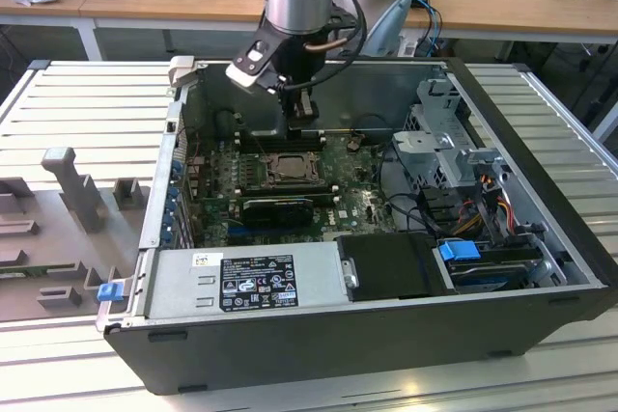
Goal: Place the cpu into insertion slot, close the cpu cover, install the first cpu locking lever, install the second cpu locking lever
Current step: 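Install the first cpu locking lever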
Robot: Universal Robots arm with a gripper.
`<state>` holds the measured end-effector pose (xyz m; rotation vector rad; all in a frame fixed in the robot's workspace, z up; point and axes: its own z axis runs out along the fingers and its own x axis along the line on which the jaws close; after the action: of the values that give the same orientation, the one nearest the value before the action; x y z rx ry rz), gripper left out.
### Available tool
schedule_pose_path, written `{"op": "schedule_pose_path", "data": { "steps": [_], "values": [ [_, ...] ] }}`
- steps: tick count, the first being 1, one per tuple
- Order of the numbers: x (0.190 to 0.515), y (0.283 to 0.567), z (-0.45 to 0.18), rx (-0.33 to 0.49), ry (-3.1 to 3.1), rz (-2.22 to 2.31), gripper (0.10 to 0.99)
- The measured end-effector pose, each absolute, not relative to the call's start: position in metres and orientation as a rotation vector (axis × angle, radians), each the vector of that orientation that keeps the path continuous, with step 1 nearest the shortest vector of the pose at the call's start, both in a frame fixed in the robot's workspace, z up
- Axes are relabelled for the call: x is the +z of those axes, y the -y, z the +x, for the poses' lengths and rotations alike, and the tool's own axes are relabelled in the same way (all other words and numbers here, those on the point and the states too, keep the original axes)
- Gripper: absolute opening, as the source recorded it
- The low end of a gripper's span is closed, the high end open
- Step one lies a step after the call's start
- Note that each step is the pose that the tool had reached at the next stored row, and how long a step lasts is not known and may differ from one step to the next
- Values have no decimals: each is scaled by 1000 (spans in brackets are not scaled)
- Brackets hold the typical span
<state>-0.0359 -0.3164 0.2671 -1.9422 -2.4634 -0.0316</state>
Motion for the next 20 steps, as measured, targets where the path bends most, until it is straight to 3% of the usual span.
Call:
{"op": "schedule_pose_path", "data": {
  "steps": [20],
  "values": [
    [267,316,-36,-30,2735,-1529,106]
  ]
}}
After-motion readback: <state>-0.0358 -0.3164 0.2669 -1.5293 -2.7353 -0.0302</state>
